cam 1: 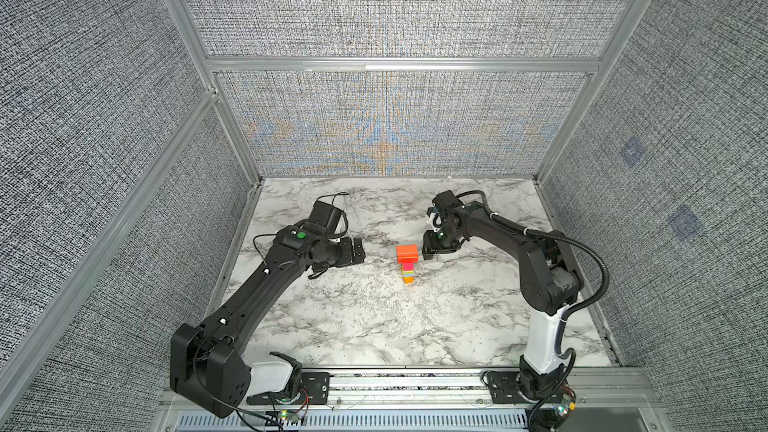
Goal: Build the wood block tower
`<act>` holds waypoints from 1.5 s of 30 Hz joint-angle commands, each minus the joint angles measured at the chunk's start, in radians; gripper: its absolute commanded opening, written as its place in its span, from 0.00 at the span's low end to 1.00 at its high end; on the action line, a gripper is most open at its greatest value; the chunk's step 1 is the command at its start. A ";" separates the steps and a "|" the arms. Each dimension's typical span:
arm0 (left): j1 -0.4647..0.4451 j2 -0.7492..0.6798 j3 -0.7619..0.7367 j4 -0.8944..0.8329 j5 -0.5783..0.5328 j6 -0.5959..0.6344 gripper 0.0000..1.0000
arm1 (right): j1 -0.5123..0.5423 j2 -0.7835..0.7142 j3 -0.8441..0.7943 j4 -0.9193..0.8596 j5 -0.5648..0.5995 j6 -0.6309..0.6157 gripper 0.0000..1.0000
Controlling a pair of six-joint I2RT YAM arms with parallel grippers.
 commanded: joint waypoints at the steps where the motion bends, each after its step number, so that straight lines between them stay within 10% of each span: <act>1: 0.001 0.000 0.000 -0.006 -0.001 -0.002 0.99 | -0.005 0.043 0.028 -0.054 -0.010 0.019 0.40; 37: 0.003 0.039 0.028 -0.001 0.013 0.003 0.99 | -0.062 0.057 0.043 -0.099 -0.045 -0.004 0.02; 45: 0.003 0.046 0.035 -0.005 0.012 0.008 0.99 | -0.061 0.023 0.084 -0.202 0.164 -0.057 0.09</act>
